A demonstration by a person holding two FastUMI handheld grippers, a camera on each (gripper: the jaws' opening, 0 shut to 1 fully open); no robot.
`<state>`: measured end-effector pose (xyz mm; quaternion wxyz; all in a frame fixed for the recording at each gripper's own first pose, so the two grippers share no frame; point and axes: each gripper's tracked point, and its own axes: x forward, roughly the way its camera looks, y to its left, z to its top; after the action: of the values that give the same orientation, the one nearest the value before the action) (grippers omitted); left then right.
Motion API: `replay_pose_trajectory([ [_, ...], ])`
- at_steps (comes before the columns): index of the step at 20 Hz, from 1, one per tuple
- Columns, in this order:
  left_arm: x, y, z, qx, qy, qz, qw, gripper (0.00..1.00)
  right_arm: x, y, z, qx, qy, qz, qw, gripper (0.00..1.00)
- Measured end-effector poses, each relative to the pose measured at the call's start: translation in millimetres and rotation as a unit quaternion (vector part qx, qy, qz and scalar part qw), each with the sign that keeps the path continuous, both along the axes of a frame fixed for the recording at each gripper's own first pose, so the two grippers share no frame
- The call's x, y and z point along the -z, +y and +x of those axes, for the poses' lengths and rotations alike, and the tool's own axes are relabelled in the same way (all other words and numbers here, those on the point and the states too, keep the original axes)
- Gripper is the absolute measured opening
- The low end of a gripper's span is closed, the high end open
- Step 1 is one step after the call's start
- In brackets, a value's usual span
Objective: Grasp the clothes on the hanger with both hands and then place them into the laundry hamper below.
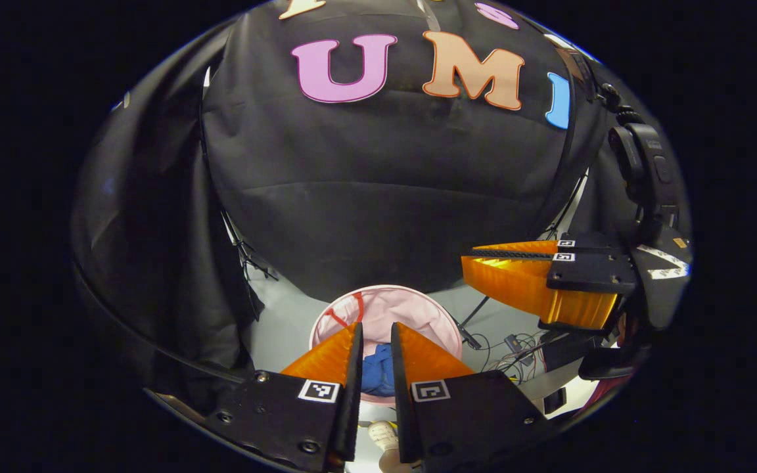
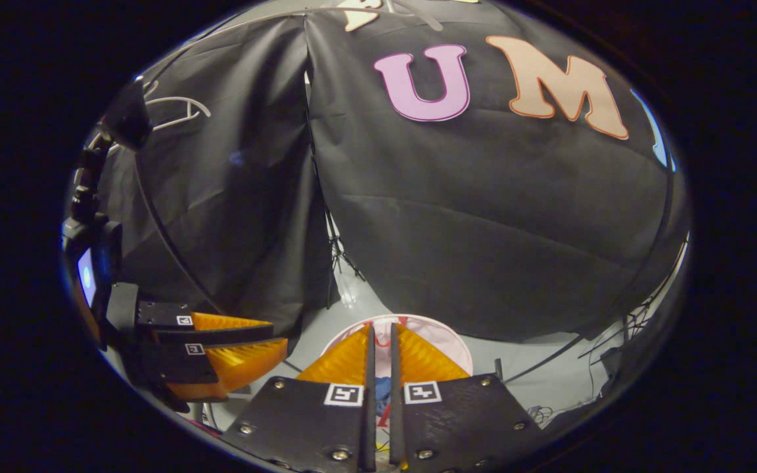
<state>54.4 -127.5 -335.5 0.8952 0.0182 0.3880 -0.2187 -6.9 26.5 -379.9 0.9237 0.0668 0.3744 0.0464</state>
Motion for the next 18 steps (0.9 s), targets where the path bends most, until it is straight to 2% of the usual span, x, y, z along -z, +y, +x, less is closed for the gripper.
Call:
replay_pose_trajectory([
  [9, -1.9, 11.7, 12.9, -0.003, -0.02, -0.01, 1.0, 0.26, -27.0, -11.3, -5.4, 0.005, -0.022, -0.012, 1.0, 0.08],
  [18, -53.4, 20.9, 48.6, -0.009, -0.121, -0.045, 0.992, 0.26, -93.3, -29.6, 3.4, 0.024, -0.087, -0.03, 0.995, 0.09],
])
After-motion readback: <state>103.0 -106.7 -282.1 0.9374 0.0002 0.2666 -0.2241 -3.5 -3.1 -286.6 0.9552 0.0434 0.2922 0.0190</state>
